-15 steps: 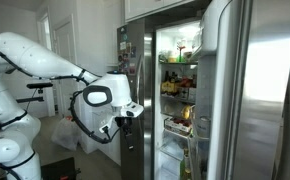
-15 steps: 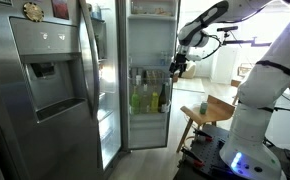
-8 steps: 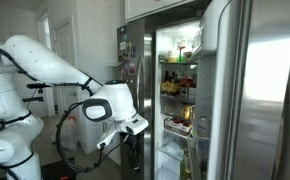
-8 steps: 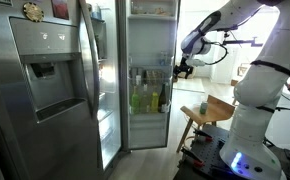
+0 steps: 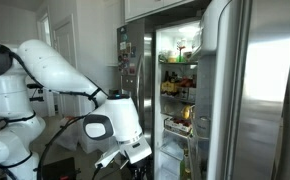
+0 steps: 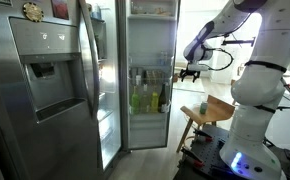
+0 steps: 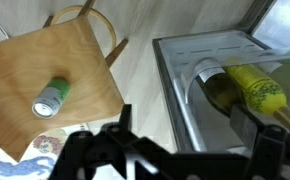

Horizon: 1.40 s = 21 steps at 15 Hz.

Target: Remove the green can from the stool and place it in the fridge

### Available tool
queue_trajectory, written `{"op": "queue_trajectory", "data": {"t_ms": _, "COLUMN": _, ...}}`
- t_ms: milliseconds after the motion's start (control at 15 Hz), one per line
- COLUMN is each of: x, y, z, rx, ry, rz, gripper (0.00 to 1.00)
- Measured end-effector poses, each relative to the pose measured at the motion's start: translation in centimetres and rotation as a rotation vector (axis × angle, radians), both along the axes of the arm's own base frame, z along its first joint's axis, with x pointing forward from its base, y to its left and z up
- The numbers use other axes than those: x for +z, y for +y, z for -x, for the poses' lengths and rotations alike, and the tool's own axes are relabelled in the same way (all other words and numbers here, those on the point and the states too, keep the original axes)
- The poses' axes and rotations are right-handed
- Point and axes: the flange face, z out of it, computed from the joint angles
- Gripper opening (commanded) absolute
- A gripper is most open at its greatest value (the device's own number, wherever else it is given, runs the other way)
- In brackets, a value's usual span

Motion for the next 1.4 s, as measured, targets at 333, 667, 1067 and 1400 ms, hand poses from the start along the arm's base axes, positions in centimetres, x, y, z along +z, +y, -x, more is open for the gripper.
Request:
{"op": "queue_trajectory", "data": {"t_ms": 333, "x": -2.1, "y": -4.8, "z": 2.1, "rx": -0.127, "ry": 0.018, "rz": 0.027, "gripper": 1.0}}
{"op": "queue_trajectory", "data": {"t_ms": 667, "x": -3.9, "y": -8.7, "z": 3.5, "rx": -0.202, "ry": 0.028, "rz": 0.072, "gripper": 1.0}}
{"op": "queue_trajectory", "data": {"t_ms": 1067, "x": -6.5, "y": -13.6, "z": 5.8, "rx": -0.329, "ry": 0.042, "rz": 0.083, "gripper": 1.0}}
{"op": "queue_trajectory", "data": {"t_ms": 1400, "x": -8.8, "y": -17.7, "z": 7.9, "rx": -0.418, "ry": 0.043, "rz": 0.094, "gripper": 1.0}}
